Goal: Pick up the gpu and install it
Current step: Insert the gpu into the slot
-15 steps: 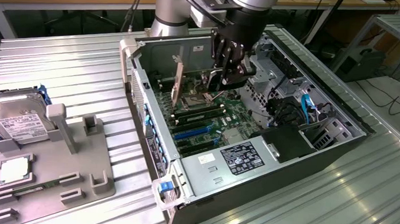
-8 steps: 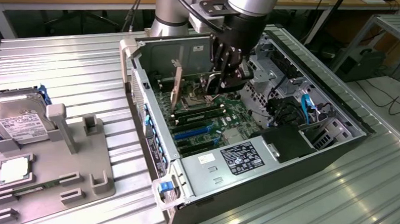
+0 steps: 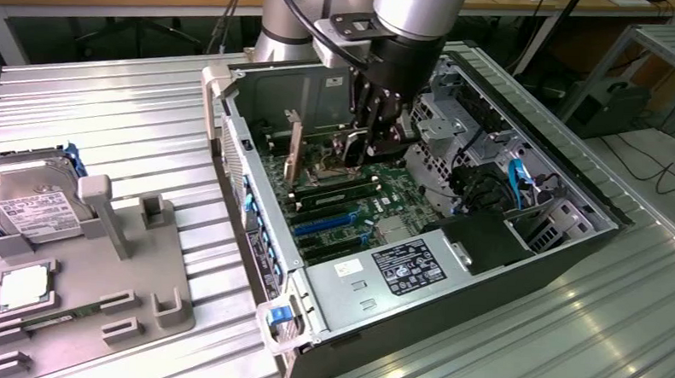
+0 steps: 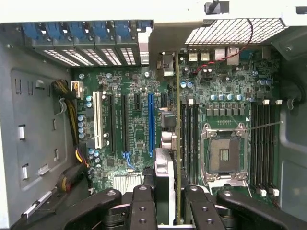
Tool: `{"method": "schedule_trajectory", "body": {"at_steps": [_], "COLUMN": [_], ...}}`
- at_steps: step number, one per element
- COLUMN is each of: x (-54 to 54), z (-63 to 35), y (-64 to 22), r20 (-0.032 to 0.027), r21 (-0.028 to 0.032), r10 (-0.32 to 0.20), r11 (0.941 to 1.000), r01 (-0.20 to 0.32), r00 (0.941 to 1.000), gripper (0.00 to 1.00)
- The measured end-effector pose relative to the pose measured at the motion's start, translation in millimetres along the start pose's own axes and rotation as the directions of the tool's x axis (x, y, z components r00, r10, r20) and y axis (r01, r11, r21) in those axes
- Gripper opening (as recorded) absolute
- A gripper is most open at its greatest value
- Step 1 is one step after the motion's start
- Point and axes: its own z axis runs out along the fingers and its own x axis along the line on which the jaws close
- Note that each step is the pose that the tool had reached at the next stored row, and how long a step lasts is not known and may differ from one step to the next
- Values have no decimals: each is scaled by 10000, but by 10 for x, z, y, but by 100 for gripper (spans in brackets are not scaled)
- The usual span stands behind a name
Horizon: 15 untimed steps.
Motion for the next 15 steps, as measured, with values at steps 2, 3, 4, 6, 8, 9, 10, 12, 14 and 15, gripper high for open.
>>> {"method": "schedule_trajectory", "body": {"at_steps": [2,3,4,6,8,9,10,12,14,15], "x": [0,0,0,1,0,1,1,6,16,17], "z": [25,43,62,90,111,121,135,165,197,217], "y": [4,7,18,35,37,37,37,37,37,37], "r20": [-15,-20,-21,-20,-20,-17,-14,-1,6,5], "r21": [-42,-44,-44,-15,18,21,24,25,25,24], "r10": [2,3,2,2,0,-1,-1,0,1,2], "r11": [10000,10000,10000,10000,10000,10000,10000,10000,10000,10000], "r01": [-2,-3,-2,-2,0,1,1,0,-1,-2], "r00": [10000,10000,10000,10000,10000,10000,10000,10000,10000,10000], "gripper": [28,28,28,28,28,28,28,28,28,28]}}
